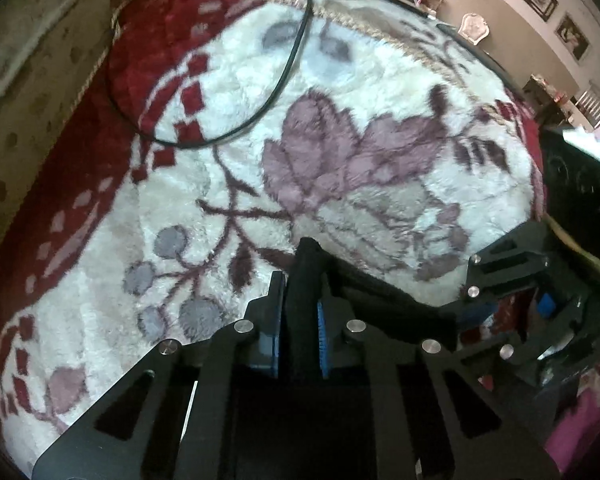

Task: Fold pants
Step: 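Lift the pants end with the left gripper while the right gripper grasps it too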

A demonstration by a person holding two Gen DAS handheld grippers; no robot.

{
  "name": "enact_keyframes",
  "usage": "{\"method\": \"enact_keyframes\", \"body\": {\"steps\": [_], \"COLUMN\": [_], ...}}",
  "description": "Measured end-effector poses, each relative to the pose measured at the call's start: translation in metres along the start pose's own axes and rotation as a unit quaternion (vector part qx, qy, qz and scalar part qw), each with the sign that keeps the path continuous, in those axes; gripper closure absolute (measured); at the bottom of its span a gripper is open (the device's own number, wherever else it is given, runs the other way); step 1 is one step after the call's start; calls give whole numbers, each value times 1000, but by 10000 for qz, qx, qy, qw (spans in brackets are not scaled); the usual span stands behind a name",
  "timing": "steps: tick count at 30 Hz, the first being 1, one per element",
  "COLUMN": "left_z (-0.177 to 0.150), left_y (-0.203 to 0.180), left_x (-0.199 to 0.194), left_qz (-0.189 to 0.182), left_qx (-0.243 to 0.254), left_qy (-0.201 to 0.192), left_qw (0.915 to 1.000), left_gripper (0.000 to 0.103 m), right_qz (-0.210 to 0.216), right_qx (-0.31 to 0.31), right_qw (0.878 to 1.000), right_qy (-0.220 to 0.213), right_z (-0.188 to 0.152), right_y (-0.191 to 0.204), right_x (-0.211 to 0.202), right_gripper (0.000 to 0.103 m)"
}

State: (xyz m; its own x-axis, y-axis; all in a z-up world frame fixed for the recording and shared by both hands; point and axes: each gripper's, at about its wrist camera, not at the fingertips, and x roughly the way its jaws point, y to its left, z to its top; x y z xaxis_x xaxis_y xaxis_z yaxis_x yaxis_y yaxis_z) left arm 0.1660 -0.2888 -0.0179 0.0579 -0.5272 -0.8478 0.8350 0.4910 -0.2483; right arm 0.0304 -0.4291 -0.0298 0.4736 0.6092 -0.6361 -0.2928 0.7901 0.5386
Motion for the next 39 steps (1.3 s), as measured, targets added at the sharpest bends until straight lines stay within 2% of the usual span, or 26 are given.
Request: {"method": "enact_keyframes", "body": {"steps": [5, 11, 14, 19, 24, 28, 30, 33, 36, 37, 39], "left_z": [-4, -18, -32, -77, -136, -191, -221, -257, -283, -287, -293], "left_y": [-6, 0, 2, 9, 21, 45, 58, 72, 75, 73, 69], "left_x": [-20, -83, -119, -183, -223, -234, -236, -237, -243, -245, -249], "left_qz": [-7, 73, 181, 320, 598, 857, 1123, 1278, 1441, 1473, 1442], "left_qx": [-72, -225, -334, -649, -1067, -1759, -2145, -2680, -3008, -3073, -3131], "left_qy": [-293, -824, -1107, -1569, -1802, -1758, -1681, -1511, -1569, -1589, -1661], "left_qw": [9995, 9963, 9931, 9850, 9760, 9648, 9556, 9429, 9296, 9266, 9239], "left_gripper": [92, 92, 92, 92, 92, 92, 92, 92, 92, 92, 92], "right_qz": [58, 274, 489, 899, 1340, 1601, 1646, 1549, 1403, 1443, 1612], "right_qx": [-62, -268, -485, -951, -1362, -1565, -1614, -1633, -1364, -1146, -907], "right_qw": [9998, 9984, 9966, 9908, 9816, 9733, 9702, 9655, 9646, 9652, 9674], "right_qy": [-153, -404, -455, -352, 25, 500, 747, 1313, 1770, 1857, 1731], "right_z": [7, 20, 27, 34, 33, 23, 15, -1, -15, -16, -8], "right_y": [17, 54, 84, 142, 199, 234, 244, 252, 244, 240, 235], "right_x": [-7, -20, -19, -9, 32, 80, 104, 152, 192, 196, 186], "right_gripper": [88, 88, 88, 88, 88, 88, 88, 88, 88, 87, 84]}}
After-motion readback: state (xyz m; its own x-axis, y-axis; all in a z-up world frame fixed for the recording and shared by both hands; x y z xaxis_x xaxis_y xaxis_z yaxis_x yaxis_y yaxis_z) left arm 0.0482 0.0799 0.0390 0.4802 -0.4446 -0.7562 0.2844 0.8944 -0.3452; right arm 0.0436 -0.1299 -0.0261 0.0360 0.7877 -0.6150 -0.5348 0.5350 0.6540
